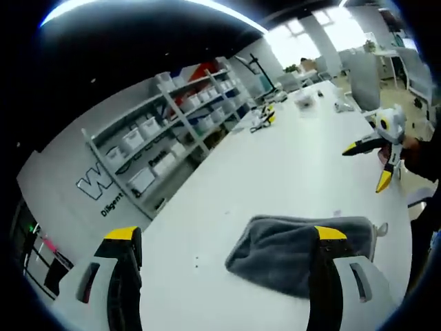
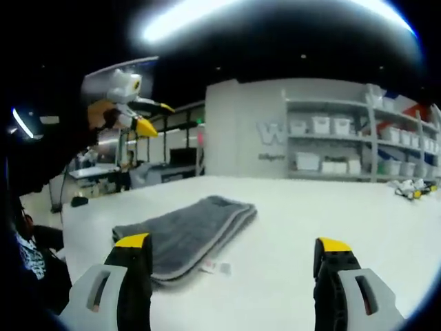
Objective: Open the folded towel by lifting each exposed corner and separating the folded layers until the towel lies flat within the target outline without major curled edges
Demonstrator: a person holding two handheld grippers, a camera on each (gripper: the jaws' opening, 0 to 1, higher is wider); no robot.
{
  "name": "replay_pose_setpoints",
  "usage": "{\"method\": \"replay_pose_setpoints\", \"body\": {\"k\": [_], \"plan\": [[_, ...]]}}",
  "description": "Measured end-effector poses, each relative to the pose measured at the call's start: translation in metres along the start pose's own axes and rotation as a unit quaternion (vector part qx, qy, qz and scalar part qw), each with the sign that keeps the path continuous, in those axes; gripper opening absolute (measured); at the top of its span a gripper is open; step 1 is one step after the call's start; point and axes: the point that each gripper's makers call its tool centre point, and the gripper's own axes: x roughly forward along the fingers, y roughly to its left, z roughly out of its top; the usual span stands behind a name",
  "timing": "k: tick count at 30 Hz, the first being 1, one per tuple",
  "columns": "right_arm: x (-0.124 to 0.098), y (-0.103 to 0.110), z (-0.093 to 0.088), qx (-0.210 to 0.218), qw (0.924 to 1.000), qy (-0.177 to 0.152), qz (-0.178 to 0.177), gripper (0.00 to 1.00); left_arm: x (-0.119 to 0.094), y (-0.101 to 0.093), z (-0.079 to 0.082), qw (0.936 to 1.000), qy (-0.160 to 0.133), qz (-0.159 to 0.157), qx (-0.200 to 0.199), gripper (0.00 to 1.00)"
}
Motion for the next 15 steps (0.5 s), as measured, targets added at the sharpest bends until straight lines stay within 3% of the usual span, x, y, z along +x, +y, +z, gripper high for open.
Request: {"method": "replay_pose_setpoints", "body": {"k": [5,10,15], "plan": [[-0.001,-0.001,-0.003,0.007,1.0,0.003,0.002,0.97,0.009,0.001,0.002,0.9997,0.013,-0.022,-0.004,1.0],[-0.001,0.004,-0.008,0.017,0.9997,0.01,0.013,0.96,0.022,-0.003,0.004,0.9971,0.036,-0.064,0.018,1.0],[-0.003,0.004,-0.011,0.019,0.9995,0.015,0.018,0.93,0.032,-0.001,0.009,0.9948,0.05,-0.085,0.024,0.99]]}}
